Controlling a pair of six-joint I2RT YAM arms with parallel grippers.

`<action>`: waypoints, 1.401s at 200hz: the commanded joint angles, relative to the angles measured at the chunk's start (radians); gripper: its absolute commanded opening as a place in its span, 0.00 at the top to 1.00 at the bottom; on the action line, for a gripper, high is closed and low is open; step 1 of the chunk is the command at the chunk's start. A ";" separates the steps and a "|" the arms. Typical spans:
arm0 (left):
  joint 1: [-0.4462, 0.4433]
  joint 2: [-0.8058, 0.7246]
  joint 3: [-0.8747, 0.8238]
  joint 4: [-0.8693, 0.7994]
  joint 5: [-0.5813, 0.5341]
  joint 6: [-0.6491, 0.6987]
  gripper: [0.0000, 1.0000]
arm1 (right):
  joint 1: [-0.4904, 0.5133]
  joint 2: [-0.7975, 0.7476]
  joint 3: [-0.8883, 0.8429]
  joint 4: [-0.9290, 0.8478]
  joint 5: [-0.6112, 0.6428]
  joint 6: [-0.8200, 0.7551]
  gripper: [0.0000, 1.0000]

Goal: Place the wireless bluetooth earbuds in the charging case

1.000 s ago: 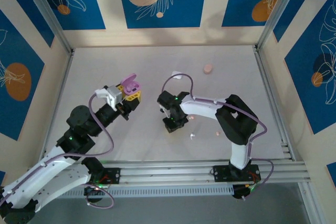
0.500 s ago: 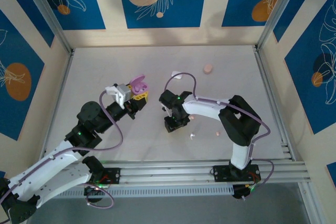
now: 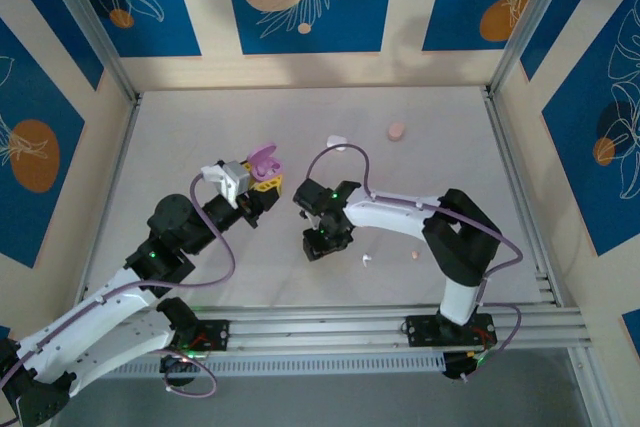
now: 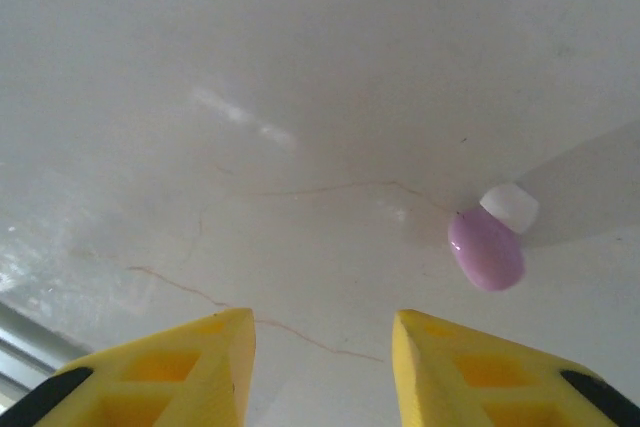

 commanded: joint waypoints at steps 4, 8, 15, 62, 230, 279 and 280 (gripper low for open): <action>-0.011 -0.011 -0.004 0.044 0.018 -0.015 0.68 | -0.006 0.030 -0.007 -0.005 -0.031 0.051 0.58; -0.009 -0.011 -0.004 0.045 0.017 -0.015 0.68 | -0.010 0.033 -0.010 -0.006 -0.029 0.052 0.58; -0.010 -0.011 -0.005 0.044 0.018 -0.017 0.68 | -0.014 0.038 -0.016 -0.008 -0.025 0.055 0.58; -0.010 0.005 0.002 0.050 0.023 -0.015 0.68 | -0.054 0.025 -0.040 -0.008 0.005 0.051 0.58; -0.011 0.021 0.009 0.060 0.023 -0.008 0.68 | -0.006 0.001 0.029 -0.038 -0.013 0.061 0.61; -0.011 0.010 0.005 0.051 0.018 -0.006 0.68 | -0.016 0.039 0.000 -0.014 0.017 0.091 0.61; -0.011 0.010 0.005 0.051 0.017 -0.006 0.68 | -0.017 0.040 -0.001 -0.011 0.017 0.092 0.61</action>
